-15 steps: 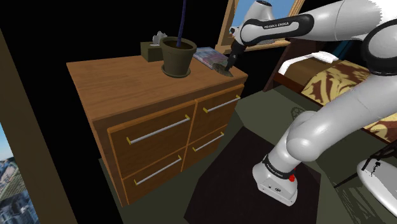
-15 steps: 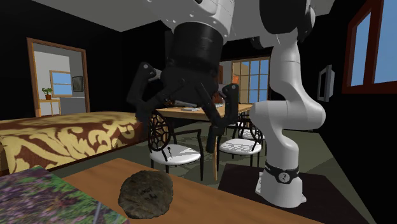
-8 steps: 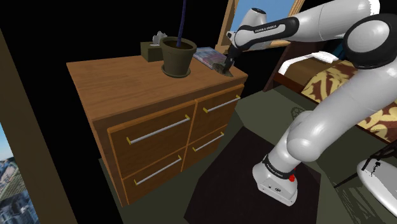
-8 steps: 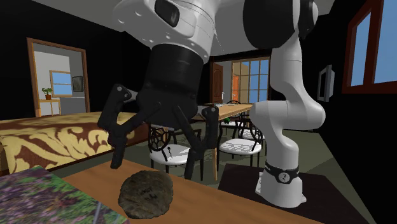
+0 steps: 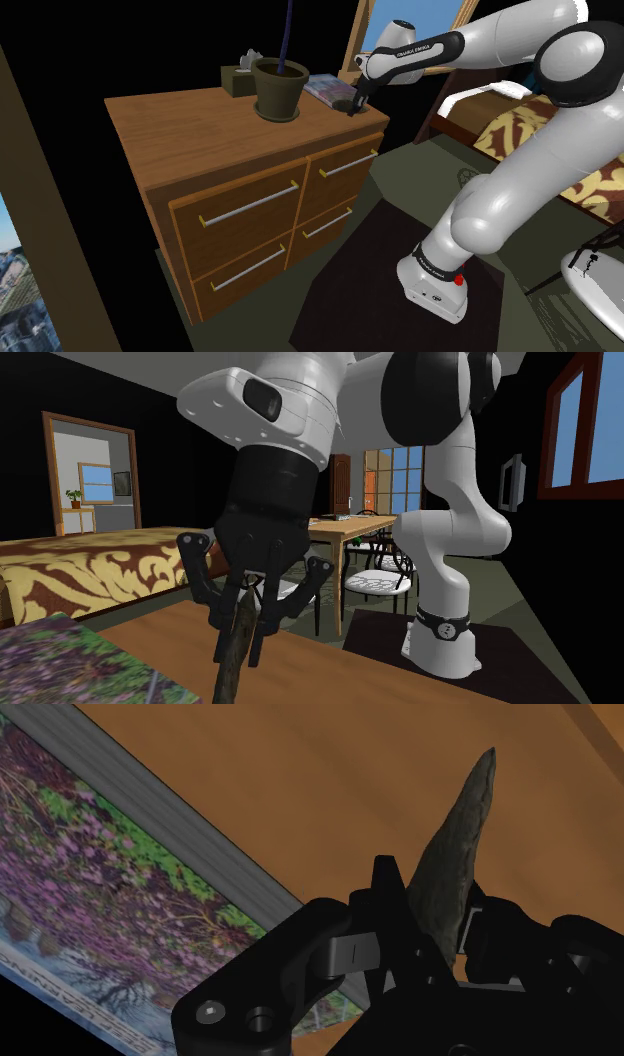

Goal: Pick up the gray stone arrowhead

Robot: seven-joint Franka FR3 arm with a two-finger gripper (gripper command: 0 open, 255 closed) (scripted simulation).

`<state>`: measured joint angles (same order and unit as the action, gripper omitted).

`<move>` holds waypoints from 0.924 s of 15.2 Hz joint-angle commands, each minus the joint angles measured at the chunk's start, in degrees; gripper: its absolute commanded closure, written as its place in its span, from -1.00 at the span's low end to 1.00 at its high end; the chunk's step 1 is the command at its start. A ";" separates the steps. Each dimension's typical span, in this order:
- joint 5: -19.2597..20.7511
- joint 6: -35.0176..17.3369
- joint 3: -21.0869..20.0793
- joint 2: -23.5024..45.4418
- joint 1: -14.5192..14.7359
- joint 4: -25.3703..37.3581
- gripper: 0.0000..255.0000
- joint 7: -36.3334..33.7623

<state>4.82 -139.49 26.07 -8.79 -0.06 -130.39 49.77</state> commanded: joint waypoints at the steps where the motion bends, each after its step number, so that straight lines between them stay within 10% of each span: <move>1: 0.00 -0.03 0.00 0.01 0.00 -0.02 1.00 0.00; 14: 1.04 6.33 -0.70 -2.50 -0.10 3.99 1.00 -0.79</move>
<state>5.84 -133.84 25.38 -11.16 -0.14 -126.92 48.92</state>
